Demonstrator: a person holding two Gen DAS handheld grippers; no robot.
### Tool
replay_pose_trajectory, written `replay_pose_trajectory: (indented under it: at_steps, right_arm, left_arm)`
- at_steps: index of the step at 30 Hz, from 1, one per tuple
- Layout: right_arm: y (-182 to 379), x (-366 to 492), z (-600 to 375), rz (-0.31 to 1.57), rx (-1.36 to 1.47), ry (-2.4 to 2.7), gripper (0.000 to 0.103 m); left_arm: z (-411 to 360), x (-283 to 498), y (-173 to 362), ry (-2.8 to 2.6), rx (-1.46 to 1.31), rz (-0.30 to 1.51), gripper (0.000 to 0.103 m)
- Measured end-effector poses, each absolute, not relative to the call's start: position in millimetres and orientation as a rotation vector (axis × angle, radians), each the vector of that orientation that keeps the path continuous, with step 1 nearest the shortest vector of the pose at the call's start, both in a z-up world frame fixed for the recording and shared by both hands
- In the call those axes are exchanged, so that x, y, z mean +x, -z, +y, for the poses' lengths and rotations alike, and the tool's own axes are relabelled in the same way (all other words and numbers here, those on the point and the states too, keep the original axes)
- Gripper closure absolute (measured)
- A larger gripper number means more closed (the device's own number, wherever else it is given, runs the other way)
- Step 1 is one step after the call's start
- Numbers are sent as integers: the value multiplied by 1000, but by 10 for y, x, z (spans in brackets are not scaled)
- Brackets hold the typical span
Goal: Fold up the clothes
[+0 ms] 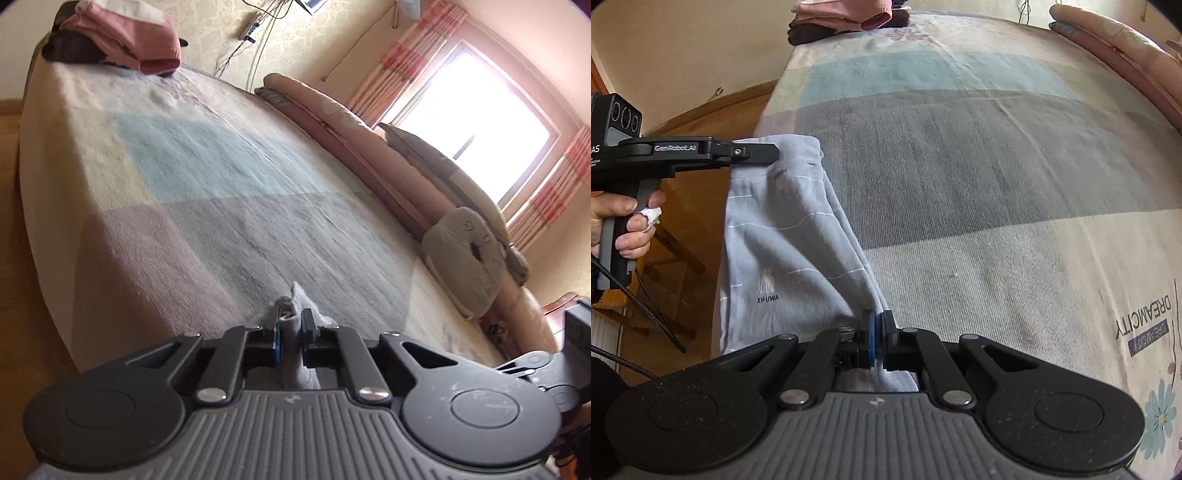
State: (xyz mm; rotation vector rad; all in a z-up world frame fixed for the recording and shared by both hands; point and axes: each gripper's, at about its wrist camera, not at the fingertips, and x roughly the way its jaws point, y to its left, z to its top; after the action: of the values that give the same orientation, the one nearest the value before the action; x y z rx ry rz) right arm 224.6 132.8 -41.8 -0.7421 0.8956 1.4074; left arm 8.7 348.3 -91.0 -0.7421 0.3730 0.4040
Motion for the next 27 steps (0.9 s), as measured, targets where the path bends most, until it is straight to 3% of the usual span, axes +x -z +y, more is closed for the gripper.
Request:
replay_pose_trajectory:
  at_steps: [3, 7, 11, 13, 19, 27]
  right_arm:
    - [405, 2226, 1345, 885, -755, -1409, 97]
    - [379, 2248, 1320, 878, -759, -1373, 82]
    - [223, 2281, 1222, 859, -706, -1373, 73]
    - [144, 2253, 1138, 856, -687, -1411, 72]
    - [171, 2052, 774, 923, -725, -1541, 73]
    - [347, 1891, 146, 1054, -735, -1528, 73]
  left_arm:
    - [3507, 73, 945, -402, -749, 410, 94]
    - [3529, -23, 902, -450, -739, 437, 84]
    - [3514, -83, 594, -545, -546, 479, 77]
    - [3419, -10, 439, -512, -437, 511, 69]
    - [2881, 488, 414, -287, -240, 656, 60]
    - [2557, 741, 526, -265, -109, 803, 60]
